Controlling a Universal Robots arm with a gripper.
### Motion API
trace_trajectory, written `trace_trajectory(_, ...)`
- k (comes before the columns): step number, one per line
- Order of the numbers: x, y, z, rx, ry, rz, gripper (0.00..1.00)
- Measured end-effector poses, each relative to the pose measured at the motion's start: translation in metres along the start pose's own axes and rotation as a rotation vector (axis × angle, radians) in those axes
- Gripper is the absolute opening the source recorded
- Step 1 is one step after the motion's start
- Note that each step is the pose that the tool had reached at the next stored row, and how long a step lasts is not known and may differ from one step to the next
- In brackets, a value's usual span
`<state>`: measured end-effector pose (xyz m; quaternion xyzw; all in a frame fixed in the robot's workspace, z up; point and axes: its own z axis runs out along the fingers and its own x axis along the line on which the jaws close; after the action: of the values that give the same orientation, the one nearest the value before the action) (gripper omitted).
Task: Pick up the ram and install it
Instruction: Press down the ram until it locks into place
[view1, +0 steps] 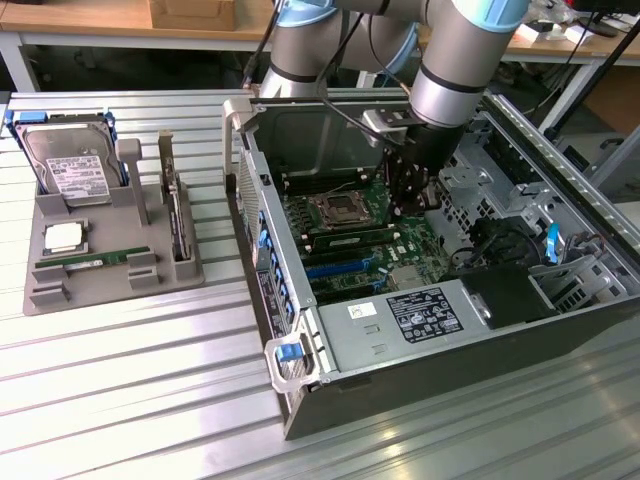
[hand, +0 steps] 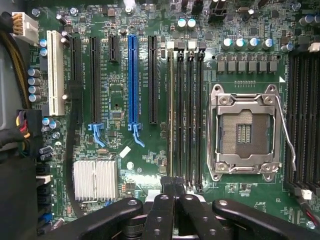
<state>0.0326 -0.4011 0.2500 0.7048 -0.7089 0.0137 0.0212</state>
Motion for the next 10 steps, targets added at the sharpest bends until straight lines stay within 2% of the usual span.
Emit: trace_trajectory(10,-0.001,-0.0028,0.0177,-0.0002,0.0045,0.0,0.11)
